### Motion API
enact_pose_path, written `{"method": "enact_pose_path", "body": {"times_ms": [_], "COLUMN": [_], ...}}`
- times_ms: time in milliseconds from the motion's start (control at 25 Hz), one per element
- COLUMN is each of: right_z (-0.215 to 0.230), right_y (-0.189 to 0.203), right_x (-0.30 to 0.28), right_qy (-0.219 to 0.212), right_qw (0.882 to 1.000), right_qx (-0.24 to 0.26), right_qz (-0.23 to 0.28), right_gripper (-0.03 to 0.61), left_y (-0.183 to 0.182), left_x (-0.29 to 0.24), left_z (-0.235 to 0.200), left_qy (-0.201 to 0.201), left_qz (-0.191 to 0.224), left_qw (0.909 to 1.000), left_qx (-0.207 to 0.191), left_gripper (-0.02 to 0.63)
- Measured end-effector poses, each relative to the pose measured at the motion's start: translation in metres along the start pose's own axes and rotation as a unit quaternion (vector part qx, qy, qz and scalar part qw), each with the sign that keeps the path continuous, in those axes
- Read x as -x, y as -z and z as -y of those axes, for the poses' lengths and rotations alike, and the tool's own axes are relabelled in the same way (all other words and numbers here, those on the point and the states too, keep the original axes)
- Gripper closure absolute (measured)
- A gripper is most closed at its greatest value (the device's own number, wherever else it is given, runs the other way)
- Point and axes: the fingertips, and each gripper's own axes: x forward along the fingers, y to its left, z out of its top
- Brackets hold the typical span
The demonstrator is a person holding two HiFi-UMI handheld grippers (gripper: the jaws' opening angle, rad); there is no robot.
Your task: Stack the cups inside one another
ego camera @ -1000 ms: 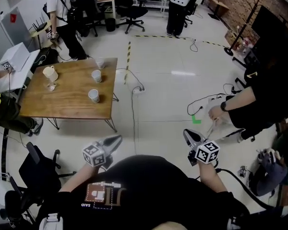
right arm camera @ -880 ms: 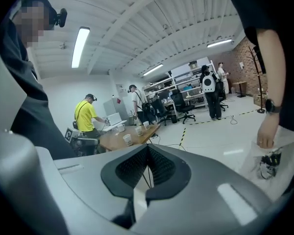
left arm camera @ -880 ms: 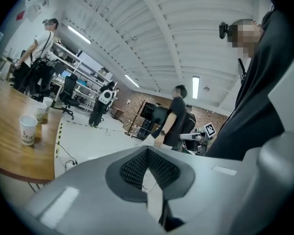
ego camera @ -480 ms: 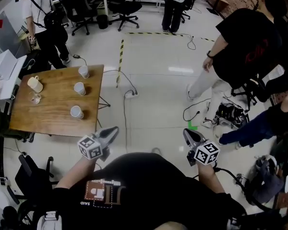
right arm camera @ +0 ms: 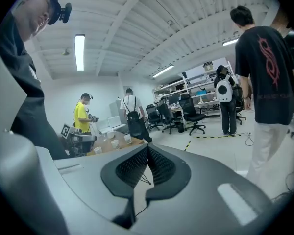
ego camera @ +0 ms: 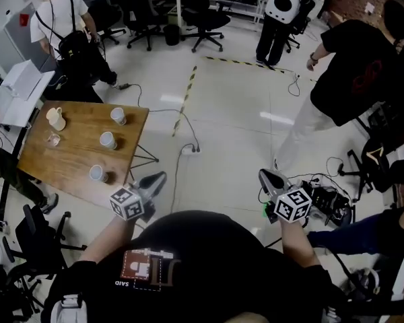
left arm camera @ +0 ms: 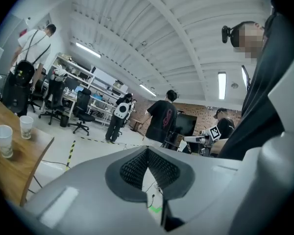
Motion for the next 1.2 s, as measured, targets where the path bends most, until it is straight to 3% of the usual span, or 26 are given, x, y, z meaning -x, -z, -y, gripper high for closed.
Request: {"method": "enact_pose_path", "body": {"times_ms": [400,520,720,840,1000,1120,1200], "right_z": [0.066,0.085,0.132,0.164,0.185,0.191,0.188], "right_y": [-0.069,-0.094,-0.118,-0.129,-0.149,-0.164,-0.173], "right_x": [-0.164,-0.208,-0.254,-0.291,-0.366,-0.428,-0.467], "right_qy": [-0.01,-0.015,-0.038,-0.067,-0.144,-0.206,-0.25], "right_qw": [1.0,1.0,0.999,0.997,0.988,0.975,0.962], "right_qx": [0.014,0.02,0.013,0.009,0.024,0.041,0.063], "right_qz": [-0.011,-0.003,-0.011,-0.022,-0.047,-0.071,-0.089], "right_gripper": [0.565,0.565,0.565,0.565,0.565,0.565,0.565], "left_y": [-0.035,-0.051,-0.076,-0.086,-0.095,-0.104,-0.106], "left_x": [-0.069,-0.094,-0.134,-0.144,-0.145,-0.141,-0.134], "left_z": [-0.135,-0.166,-0.198,-0.216,-0.247,-0.261,-0.266], "left_qy": [-0.006,0.002,-0.023,-0.07,-0.153,-0.224,-0.275], "left_qz": [0.019,0.016,0.011,0.026,0.057,0.082,0.102], "left_qw": [0.9998,0.9998,0.9997,0.9972,0.9863,0.9708,0.9554], "left_qx": [0.01,0.006,0.0,0.008,0.023,0.024,0.037], "left_gripper": [0.611,0.611,0.611,0.611,0.611,0.611,0.611]}}
